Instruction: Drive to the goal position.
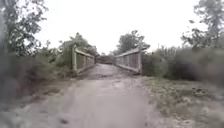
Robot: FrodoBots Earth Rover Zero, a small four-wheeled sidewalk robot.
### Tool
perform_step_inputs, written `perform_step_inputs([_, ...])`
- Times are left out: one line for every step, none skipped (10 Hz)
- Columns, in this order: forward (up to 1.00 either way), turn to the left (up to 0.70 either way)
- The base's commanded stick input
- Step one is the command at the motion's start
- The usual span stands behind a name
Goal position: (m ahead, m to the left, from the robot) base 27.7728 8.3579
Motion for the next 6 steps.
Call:
perform_step_inputs([0.7,0.0])
perform_step_inputs([0.7,0.0])
perform_step_inputs([0.7,0.0])
perform_step_inputs([0.7,0.0])
perform_step_inputs([0.7,0.0])
perform_step_inputs([0.7,0.0])
